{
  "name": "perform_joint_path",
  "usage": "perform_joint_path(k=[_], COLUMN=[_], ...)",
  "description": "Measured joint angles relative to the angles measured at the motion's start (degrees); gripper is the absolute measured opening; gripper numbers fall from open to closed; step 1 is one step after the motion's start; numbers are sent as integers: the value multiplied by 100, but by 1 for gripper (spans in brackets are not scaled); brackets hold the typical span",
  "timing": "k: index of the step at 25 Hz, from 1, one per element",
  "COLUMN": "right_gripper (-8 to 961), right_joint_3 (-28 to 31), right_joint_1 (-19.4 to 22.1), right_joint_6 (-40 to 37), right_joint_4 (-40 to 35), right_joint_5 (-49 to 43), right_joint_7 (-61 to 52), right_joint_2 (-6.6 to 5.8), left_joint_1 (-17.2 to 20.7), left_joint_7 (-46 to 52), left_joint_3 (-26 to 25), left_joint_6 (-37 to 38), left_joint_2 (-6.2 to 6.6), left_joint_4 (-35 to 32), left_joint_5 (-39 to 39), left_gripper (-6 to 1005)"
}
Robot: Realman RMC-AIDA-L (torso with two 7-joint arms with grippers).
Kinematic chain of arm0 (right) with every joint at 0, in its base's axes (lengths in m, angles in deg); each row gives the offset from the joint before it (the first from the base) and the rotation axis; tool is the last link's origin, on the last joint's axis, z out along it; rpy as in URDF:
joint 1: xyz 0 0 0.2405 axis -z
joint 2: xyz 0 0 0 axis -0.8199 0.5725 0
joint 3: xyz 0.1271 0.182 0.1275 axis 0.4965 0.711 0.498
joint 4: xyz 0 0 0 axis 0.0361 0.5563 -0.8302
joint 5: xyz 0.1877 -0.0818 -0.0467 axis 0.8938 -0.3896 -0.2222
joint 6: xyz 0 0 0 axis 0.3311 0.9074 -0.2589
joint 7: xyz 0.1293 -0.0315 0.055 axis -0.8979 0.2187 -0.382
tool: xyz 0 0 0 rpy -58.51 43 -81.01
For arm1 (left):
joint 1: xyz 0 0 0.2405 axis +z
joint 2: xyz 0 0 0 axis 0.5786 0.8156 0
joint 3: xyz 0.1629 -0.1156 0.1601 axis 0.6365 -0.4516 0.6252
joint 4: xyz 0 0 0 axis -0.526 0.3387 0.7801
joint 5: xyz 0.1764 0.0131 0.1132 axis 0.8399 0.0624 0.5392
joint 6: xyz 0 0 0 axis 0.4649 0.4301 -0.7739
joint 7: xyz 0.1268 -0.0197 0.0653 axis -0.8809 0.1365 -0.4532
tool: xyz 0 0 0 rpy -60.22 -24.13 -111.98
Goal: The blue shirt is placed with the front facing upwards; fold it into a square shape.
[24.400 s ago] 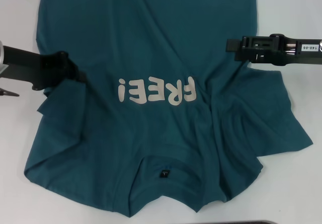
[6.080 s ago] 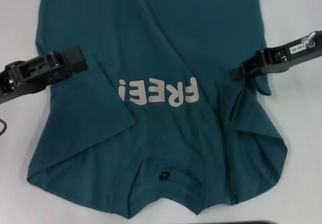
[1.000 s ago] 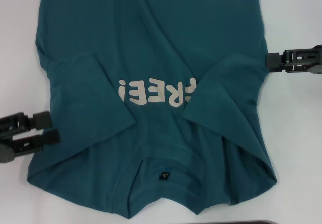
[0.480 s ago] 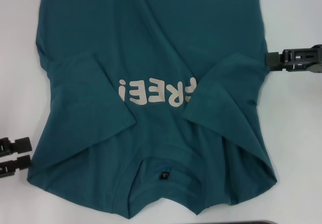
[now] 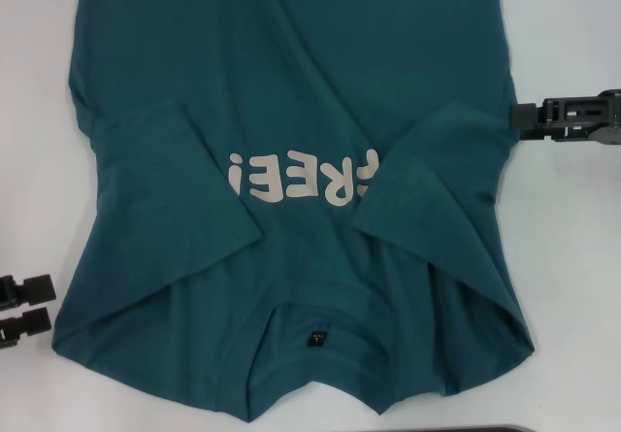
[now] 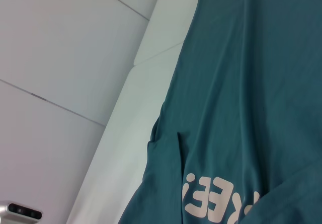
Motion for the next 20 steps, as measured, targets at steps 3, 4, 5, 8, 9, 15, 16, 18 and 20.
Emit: perform_joint_path(k=[3, 4, 5, 8, 9, 15, 16, 18, 20], right_gripper=[719, 718, 717, 716, 715, 712, 711, 710, 709], right_joint_3=[7, 7, 7, 7, 10, 21, 22, 27, 29], right_joint_1=[-10, -14, -17, -25, -26, -23, -19, -9, -6], right_joint_6=[4, 6, 10, 19, 21, 27, 27, 27, 27], right_joint_4=[0, 0, 0, 0, 0, -1, -1, -2, -2], right_joint_5=[0, 0, 0, 0, 0, 0, 0, 0, 1], right_joint_7=[0, 0, 0, 0, 0, 0, 0, 0, 0], right_joint_2=[14, 17, 19, 22, 23, 32, 32, 32, 32], left_joint_1=[9, 10, 10, 11, 11, 19, 19, 20, 20], left_joint_7=[-14, -14, -13, -10, -7, 3, 2, 1, 1], left_joint_3=[-9, -20, -26, -32, -34, -38, -37, -38, -34], left_joint_6=[-128, -188, -221, -299, -334, -482, -490, -499, -504], left_joint_2=[-23, -33, -42, -76, -89, -108, -106, -99, -95], left_joint_4=[0, 1, 0, 20, 39, 73, 73, 73, 72], left_joint_5=[165, 232, 266, 311, 317, 325, 327, 332, 339], left_gripper=[763, 763, 763, 762, 762, 762, 763, 763, 763])
